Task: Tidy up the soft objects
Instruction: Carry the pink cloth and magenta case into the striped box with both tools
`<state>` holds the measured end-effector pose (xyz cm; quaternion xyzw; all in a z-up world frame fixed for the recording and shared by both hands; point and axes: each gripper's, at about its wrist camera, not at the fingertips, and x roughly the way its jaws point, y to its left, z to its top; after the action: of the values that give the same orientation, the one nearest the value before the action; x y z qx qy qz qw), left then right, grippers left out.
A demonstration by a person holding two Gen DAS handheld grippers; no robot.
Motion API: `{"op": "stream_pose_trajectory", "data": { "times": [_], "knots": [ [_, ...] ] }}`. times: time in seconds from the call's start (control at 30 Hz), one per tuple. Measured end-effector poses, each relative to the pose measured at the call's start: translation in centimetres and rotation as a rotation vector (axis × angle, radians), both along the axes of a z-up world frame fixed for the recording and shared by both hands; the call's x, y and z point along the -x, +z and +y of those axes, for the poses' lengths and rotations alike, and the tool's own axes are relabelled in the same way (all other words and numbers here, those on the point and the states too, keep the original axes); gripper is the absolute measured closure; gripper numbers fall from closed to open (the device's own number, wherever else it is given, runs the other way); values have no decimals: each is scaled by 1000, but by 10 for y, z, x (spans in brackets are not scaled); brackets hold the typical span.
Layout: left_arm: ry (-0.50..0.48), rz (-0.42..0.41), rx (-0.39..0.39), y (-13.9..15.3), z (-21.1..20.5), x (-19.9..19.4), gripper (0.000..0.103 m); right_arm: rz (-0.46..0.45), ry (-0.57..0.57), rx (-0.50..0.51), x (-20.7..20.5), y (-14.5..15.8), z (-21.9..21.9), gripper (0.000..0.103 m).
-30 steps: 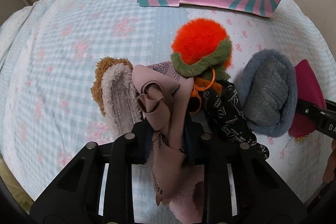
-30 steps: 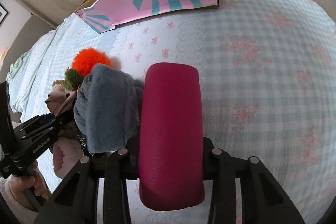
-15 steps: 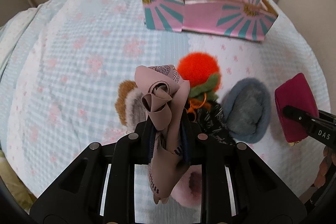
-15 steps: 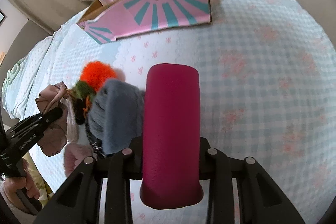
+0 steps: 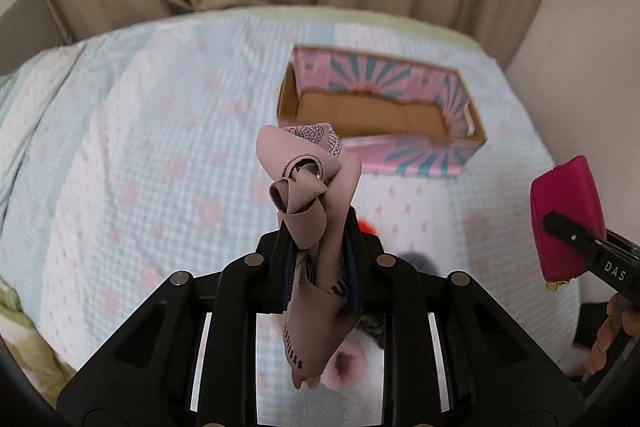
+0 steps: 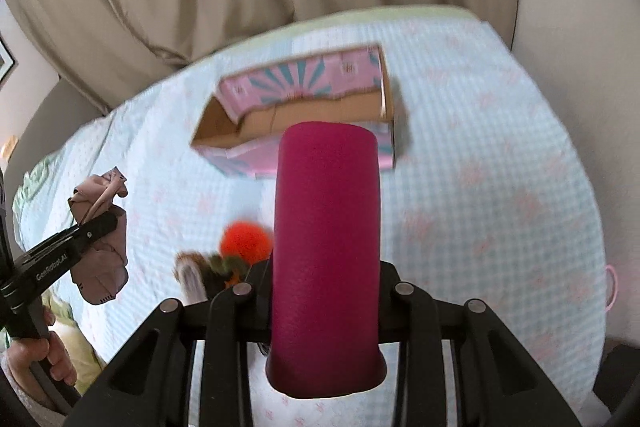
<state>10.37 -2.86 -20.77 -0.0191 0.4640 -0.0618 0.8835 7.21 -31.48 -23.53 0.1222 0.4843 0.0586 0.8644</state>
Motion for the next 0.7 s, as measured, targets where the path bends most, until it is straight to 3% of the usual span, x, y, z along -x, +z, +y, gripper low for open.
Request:
{"op": "stream_pose_trajectory", "data": {
  "times": [0.2, 0.37, 0.5, 0.7],
  "knots": [
    [-64, -34, 25, 51, 1, -34, 85, -49, -48, -1, -32, 54, 1, 73],
    [-167, -42, 23, 72, -9, -91, 85, -65, -53, 29, -78, 83, 2, 73],
    [-245, -13, 27, 64, -26, -147, 85, -45, -45, 43, -121, 89, 2, 73],
    [-298, 93, 30, 17, -50, -218, 85, 22, -4, 49, -188, 58, 12, 73]
  ]
}}
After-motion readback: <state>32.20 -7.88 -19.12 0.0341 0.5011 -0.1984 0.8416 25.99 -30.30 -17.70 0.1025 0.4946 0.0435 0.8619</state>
